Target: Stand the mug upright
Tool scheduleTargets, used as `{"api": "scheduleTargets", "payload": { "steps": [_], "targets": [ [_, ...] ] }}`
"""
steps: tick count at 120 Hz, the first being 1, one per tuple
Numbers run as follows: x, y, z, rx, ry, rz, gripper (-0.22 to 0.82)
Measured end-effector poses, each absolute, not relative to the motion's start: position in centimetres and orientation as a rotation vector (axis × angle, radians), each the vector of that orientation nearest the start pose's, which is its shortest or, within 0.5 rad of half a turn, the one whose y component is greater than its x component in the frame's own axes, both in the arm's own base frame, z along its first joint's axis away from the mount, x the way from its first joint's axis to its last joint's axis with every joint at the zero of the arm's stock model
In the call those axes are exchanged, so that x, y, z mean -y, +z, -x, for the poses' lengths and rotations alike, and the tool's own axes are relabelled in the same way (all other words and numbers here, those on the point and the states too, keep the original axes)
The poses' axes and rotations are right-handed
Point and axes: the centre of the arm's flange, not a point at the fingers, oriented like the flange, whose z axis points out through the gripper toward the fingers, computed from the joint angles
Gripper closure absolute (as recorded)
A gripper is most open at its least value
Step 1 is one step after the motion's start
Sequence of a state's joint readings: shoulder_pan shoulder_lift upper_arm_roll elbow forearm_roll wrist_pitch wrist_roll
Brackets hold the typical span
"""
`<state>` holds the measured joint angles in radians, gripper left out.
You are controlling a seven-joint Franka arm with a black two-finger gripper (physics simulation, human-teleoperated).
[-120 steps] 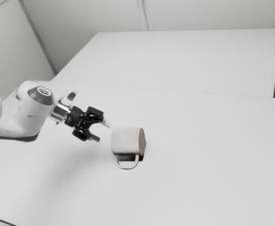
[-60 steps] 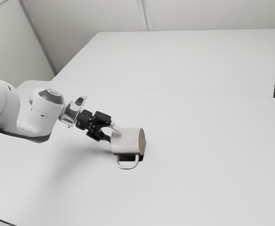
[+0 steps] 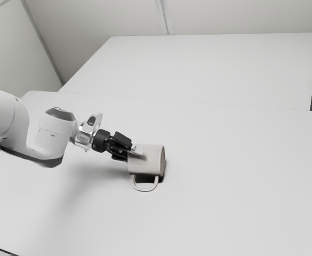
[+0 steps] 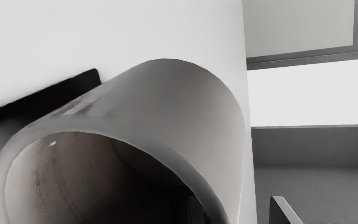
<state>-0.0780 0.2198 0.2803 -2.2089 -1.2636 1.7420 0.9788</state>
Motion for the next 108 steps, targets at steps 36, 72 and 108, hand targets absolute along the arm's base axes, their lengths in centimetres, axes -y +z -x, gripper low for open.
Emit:
{"api": "scheduleTargets", "payload": {
  "steps": [36, 72, 108],
  "targets": [
    [-1.5, 28.9, -51.8, 0.092, 0.161, -1.920, 0.74],
    [-0.9, 32.9, -52.1, 0.198, 0.241, -1.939, 0.78],
    [-0.7, 40.2, -51.4, 0.641, 0.182, -2.443, 0.79]
  ]
}}
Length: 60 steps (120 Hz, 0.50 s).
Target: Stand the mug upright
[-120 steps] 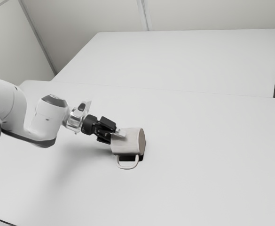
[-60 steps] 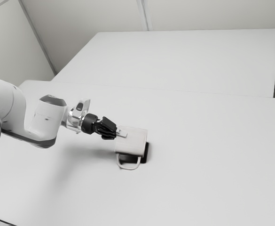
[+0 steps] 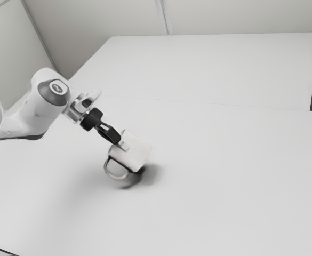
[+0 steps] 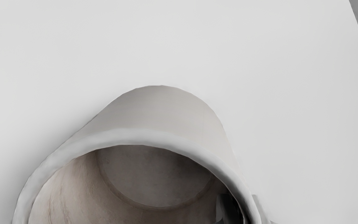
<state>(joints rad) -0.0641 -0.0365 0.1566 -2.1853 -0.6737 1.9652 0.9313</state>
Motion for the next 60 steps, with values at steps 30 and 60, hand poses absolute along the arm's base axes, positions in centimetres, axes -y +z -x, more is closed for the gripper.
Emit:
{"api": "scheduleTargets", "payload": {
  "steps": [30, 60],
  "targets": [
    [4.3, 41.6, -50.5, 1.068, 0.130, -2.772, 0.79],
    [5.6, 39.9, -49.3, 1.180, 0.156, -2.903, 0.79]
  ]
}}
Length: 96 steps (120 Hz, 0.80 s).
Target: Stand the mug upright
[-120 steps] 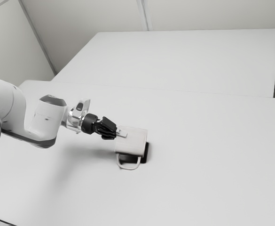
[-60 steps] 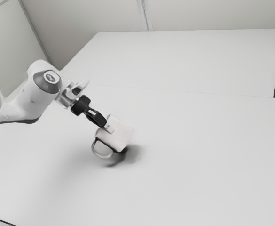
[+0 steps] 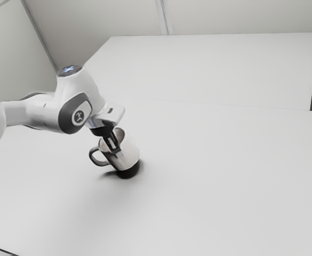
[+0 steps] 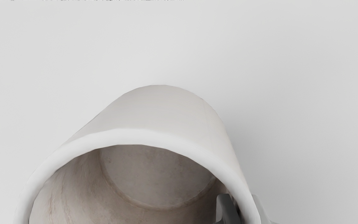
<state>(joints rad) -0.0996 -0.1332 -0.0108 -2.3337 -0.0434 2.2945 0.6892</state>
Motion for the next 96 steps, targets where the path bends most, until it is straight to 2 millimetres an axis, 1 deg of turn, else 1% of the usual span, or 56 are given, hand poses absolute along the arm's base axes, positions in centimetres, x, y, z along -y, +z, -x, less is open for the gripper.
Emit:
{"api": "scheduleTargets", "payload": {
  "steps": [12, 60, 64, 74, 86, 96],
  "targets": [
    [6.0, 39.3, -49.1, -1.170, -0.152, 2.897, 0.79],
    [6.0, 36.4, -49.0, -1.070, -0.082, 2.939, 0.77],
    [6.0, 36.4, -49.0, -1.064, -0.081, 2.943, 0.74],
    [6.0, 36.3, -49.0, -1.053, -0.078, 2.953, 0.61],
    [6.0, 36.3, -49.0, -1.044, -0.078, 2.959, 0.40],
    [6.0, 36.5, -48.9, -1.039, -0.081, 2.962, 0.27]
  ]
}}
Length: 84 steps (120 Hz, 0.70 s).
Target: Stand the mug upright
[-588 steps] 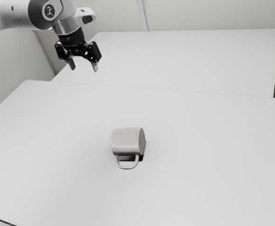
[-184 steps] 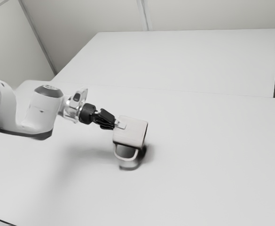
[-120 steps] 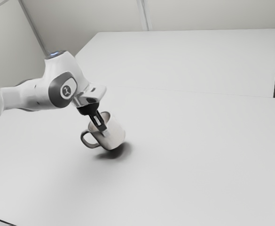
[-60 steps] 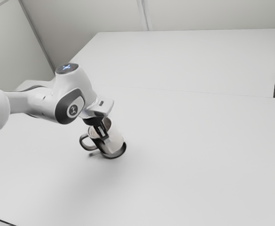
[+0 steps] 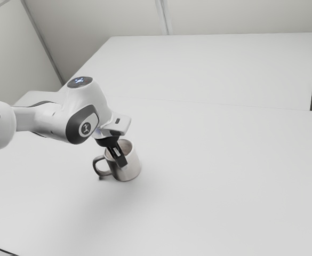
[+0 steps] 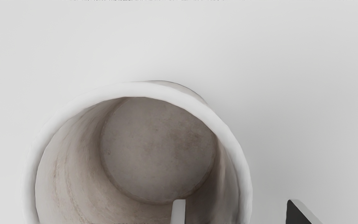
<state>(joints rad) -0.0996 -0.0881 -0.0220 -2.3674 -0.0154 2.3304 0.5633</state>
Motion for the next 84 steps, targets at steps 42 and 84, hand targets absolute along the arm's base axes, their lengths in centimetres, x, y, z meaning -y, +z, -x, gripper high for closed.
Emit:
{"api": "scheduleTargets", "payload": {
  "steps": [42, 84],
  "targets": [
    [5.1, 49.2, -51.1, -0.735, -0.266, 3.041, 0.05],
    [3.3, 65.9, -55.4, -0.383, -0.311, 3.105, 0.01]
  ]
}}
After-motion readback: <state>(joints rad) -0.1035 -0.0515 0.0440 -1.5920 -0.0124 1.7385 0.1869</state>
